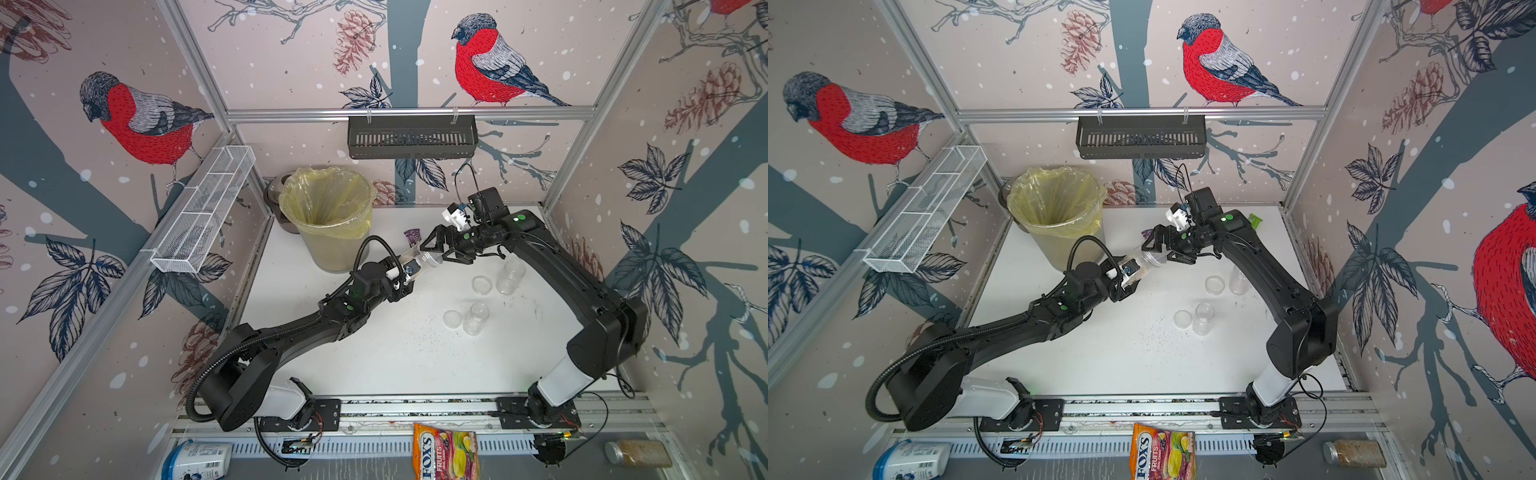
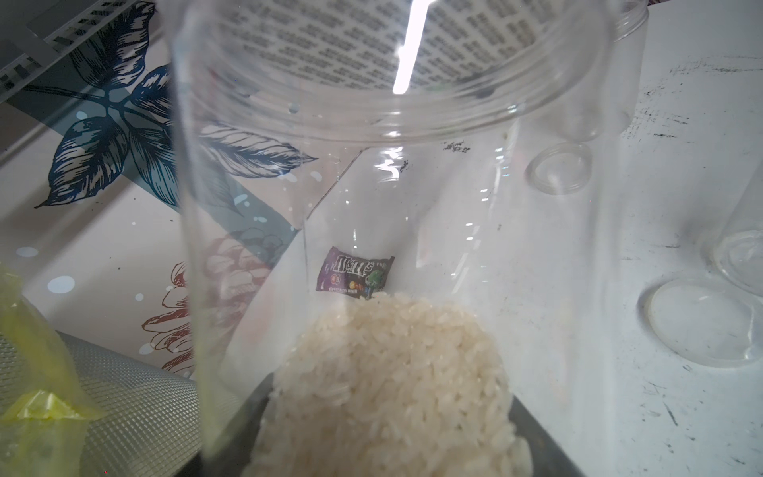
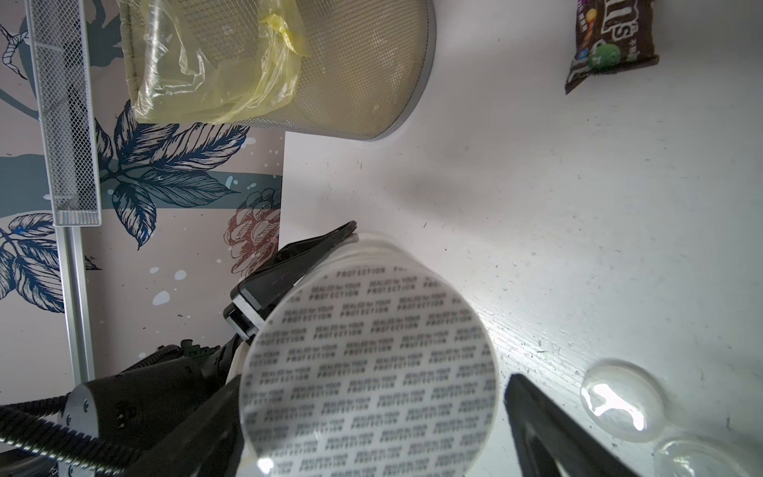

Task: Empty moldy rice from jars
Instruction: Unscrew the lid from the jar.

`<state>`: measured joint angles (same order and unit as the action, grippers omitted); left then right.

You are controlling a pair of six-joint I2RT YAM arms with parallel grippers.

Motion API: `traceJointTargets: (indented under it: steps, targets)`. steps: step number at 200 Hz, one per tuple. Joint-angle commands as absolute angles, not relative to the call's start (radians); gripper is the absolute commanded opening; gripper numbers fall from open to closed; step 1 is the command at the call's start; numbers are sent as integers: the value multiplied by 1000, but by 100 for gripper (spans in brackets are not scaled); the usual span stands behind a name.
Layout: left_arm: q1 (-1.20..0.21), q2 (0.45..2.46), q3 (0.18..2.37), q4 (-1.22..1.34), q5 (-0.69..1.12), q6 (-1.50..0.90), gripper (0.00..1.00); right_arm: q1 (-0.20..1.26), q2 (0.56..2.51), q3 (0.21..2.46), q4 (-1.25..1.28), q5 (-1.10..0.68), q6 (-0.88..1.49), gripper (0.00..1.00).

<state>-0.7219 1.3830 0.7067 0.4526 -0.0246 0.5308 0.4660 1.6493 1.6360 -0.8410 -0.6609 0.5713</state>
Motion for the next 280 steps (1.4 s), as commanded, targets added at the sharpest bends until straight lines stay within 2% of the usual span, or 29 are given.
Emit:
traceJointTargets:
  steps: [1,79,129,149,176,206,246,280]
  targets:
    - [-723,1379,706,495,-15,549,44,466,1650,1646,-856,-681,550,95]
    - [-724,1384,718,481,-8,549,43,462,1661,1656,-856,-705,541,87]
    - [-724,1381,714,475,10,535,42,462,1662,1659,-860,-696,505,74]
    - [-723,1370,713,468,23,482,40,476,1668,1684,-879,-676,441,69]
    - [-708,1352,693,486,101,445,31,500,1656,1675,-827,-731,342,68]
    - [-693,1342,693,452,170,424,31,508,1667,1678,-797,-725,256,60]
    - [-635,1317,669,462,280,385,29,499,1662,1711,-894,-716,72,52]
    - [-608,1314,649,480,321,365,28,469,1661,1711,-896,-785,-37,51]
